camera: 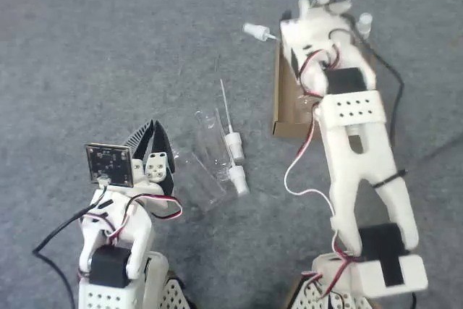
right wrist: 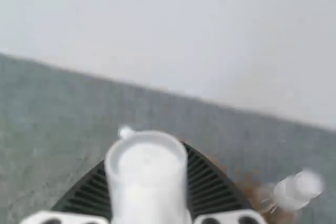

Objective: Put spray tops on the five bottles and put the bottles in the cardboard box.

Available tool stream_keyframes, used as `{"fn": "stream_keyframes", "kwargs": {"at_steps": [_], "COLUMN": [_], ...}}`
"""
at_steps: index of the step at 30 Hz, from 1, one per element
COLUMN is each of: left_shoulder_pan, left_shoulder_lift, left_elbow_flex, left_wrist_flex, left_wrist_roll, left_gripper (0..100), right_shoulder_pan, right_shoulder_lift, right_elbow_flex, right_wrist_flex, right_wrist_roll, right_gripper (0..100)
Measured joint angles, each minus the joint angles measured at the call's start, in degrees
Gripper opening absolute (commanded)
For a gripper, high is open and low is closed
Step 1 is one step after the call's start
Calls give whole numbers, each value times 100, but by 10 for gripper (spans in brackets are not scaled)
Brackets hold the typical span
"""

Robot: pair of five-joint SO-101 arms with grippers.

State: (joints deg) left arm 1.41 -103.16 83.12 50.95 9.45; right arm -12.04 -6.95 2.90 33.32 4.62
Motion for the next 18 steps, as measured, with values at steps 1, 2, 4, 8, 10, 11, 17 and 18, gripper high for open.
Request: {"fn": "stream_keyframes", "kwargs": {"at_steps": [1, 2, 4, 8, 10, 11, 17, 18], "left_shoulder_pan": [0, 0, 0, 0, 0, 0, 0, 0], "left_shoulder_lift": [0, 0, 0, 0, 0, 0, 0, 0], "left_elbow_flex": [0, 0, 0, 0, 0, 0, 0, 0], "left_wrist_flex": [0, 0, 0, 0, 0, 0, 0, 0], "left_wrist_roll": [0, 0, 0, 0, 0, 0, 0, 0], "left_gripper": [12, 12, 12, 12, 12, 12, 12, 12], "right_shoulder_pan": [-35, -97, -255, -844, -1178, -1301, -1662, -1670], "right_shoulder_lift": [-70, -141, -237, -325, -316, -316, -176, -53], "right_elbow_flex": [-229, -457, -923, -1415, -1380, -1257, 79, 290], "right_wrist_flex": [97, 237, 615, 1732, 2268, 2444, 2048, 1837], "right_wrist_roll": [0, 0, 0, 0, 0, 9, 18, 18], "right_gripper": [6, 6, 6, 9, 9, 9, 10, 10]}}
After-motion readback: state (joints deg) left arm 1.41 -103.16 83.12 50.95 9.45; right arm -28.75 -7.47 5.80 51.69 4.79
